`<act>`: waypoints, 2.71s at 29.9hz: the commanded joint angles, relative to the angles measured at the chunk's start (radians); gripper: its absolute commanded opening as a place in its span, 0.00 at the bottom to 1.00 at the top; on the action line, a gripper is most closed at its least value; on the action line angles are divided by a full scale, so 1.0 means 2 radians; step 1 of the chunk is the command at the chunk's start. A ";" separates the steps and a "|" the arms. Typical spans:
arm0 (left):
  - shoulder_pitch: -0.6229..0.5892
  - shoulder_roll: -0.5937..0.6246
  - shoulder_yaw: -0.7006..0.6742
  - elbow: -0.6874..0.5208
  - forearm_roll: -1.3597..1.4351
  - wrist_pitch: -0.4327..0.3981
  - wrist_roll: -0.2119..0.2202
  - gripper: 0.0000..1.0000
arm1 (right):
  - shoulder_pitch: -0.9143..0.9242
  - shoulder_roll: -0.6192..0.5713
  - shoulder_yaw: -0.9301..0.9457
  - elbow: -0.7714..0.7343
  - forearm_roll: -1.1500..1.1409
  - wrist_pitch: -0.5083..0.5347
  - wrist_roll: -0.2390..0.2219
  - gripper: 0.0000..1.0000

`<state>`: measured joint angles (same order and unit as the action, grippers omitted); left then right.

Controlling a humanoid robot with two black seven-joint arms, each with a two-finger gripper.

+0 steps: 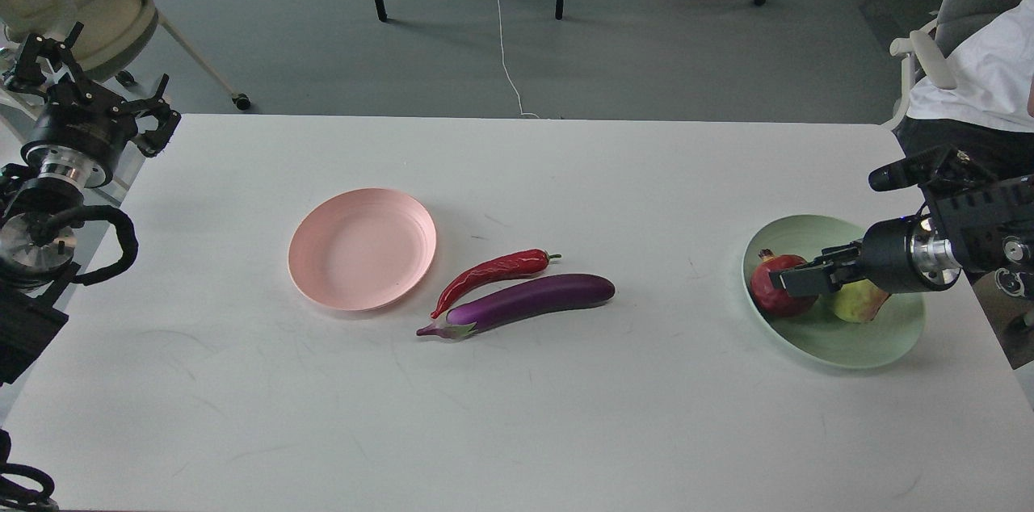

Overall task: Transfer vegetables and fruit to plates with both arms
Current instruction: 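Lift the pomegranate onto the green plate beside the pear and release, then withdraw the right gripper up and away from the green plate, then reach the left hand over the purple eggplant and grasp it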

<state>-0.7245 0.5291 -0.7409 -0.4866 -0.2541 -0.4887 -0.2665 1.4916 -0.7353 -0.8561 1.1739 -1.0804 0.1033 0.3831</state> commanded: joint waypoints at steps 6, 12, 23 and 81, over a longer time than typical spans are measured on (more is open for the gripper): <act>-0.004 -0.001 0.003 -0.001 0.020 0.000 -0.002 0.98 | -0.017 -0.029 0.133 -0.001 0.135 0.002 0.000 0.96; -0.007 -0.005 0.003 0.000 0.023 0.000 -0.004 0.98 | -0.062 -0.038 0.285 -0.024 0.188 0.004 0.000 0.97; -0.032 -0.002 0.028 -0.004 0.042 0.000 0.003 0.98 | -0.180 0.031 0.534 -0.091 0.364 0.008 -0.002 0.97; -0.069 -0.140 0.286 -0.294 1.218 0.107 -0.029 0.75 | -0.558 0.052 0.860 -0.102 0.573 0.193 0.042 0.98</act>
<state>-0.8640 0.2509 -0.1783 -1.0909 2.1817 -0.2927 -0.3254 0.3806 -0.6304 0.8618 0.9693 0.0660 0.4888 0.4666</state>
